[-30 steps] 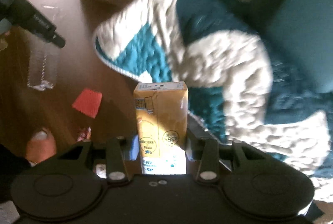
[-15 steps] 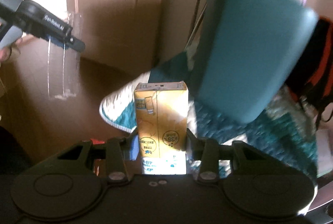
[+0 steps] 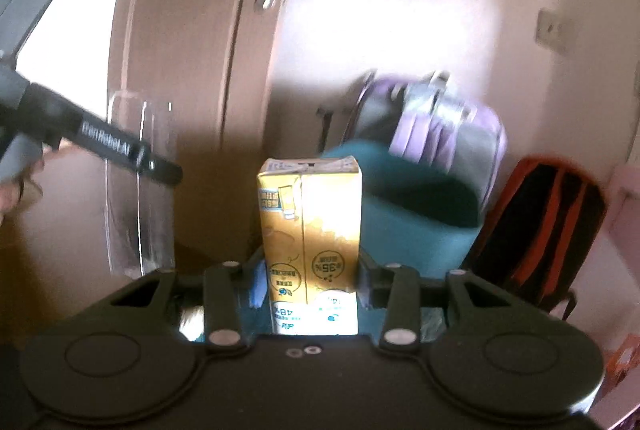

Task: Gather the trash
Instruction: 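Carry both items over teal wastebasket and open both tools to drop them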

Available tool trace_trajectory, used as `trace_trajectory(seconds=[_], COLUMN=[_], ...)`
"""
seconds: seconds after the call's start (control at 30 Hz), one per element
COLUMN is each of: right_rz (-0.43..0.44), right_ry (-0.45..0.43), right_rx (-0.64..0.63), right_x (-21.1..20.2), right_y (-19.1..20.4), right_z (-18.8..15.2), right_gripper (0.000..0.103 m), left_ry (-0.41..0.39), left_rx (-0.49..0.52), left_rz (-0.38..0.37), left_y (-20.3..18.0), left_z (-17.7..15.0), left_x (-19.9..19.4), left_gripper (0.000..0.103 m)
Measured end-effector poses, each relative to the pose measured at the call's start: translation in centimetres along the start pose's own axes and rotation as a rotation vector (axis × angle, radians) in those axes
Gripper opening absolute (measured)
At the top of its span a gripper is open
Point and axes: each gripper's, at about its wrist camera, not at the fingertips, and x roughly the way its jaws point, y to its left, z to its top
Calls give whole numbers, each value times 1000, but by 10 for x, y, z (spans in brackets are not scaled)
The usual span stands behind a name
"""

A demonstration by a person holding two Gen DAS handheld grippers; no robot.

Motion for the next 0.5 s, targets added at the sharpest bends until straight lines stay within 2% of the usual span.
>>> trace_trajectory(seconds=[0.27,0.4,0.5], right_rz=[-77,-94,-100], right_ry=[-140,-151,-133], right_rx=[56,81,102], right_x=[-5,9,23], right_y=[-60,-85,-101], right_z=[76,95,97], right_gripper=[41,41,41], left_ry=[-99,-121,-104], left_rx=[38,47,41], left_rz=[-47,-75,-97], left_y=[-53,-80,-98], left_z=[73,102,118], left_x=[-4,7,25], left_gripper=[42,43,43])
